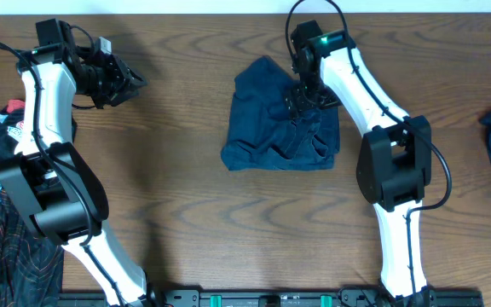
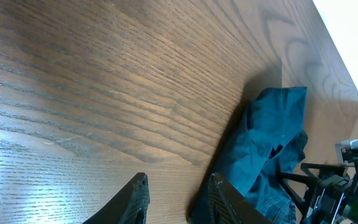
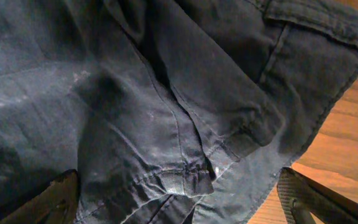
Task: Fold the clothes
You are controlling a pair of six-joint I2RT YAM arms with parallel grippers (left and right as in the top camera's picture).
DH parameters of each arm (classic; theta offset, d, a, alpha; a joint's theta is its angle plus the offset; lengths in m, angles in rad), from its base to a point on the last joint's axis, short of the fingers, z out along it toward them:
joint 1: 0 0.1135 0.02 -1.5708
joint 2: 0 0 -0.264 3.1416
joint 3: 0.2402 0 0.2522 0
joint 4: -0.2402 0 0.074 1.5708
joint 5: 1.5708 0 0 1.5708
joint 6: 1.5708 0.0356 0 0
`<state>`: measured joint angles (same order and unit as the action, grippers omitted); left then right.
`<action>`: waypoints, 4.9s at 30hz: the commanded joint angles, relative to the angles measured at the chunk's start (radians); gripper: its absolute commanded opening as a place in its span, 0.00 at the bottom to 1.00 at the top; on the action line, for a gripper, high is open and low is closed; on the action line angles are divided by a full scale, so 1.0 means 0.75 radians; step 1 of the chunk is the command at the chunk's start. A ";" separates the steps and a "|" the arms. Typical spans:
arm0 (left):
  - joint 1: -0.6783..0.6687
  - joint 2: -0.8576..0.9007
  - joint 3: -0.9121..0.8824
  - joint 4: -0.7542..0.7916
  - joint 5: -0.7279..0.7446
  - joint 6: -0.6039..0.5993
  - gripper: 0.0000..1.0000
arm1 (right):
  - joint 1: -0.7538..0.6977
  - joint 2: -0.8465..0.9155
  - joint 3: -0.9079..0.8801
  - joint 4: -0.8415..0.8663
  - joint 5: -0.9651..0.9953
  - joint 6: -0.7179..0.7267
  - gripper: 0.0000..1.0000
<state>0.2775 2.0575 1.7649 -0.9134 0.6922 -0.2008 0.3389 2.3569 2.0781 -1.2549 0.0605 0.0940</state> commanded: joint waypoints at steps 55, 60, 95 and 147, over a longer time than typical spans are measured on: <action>-0.013 0.007 0.001 -0.124 -0.005 0.135 0.35 | -0.175 -0.036 -0.605 0.637 -1.184 0.163 0.99; -0.063 0.007 0.001 -0.151 -0.084 0.159 0.35 | -0.139 -0.036 -0.605 0.671 -1.181 0.215 0.99; -0.597 0.281 -0.196 -0.057 -0.493 0.112 0.31 | -0.117 -0.036 -0.605 0.744 -1.270 0.245 0.99; -0.715 0.281 -0.196 -0.067 -0.552 0.093 0.32 | -0.108 -0.042 -0.604 0.940 -1.362 0.414 0.99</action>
<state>-0.2432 2.2169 1.6382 -0.9630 0.2775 -0.1303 0.2192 2.3085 1.6325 -0.5529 -0.9775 0.3588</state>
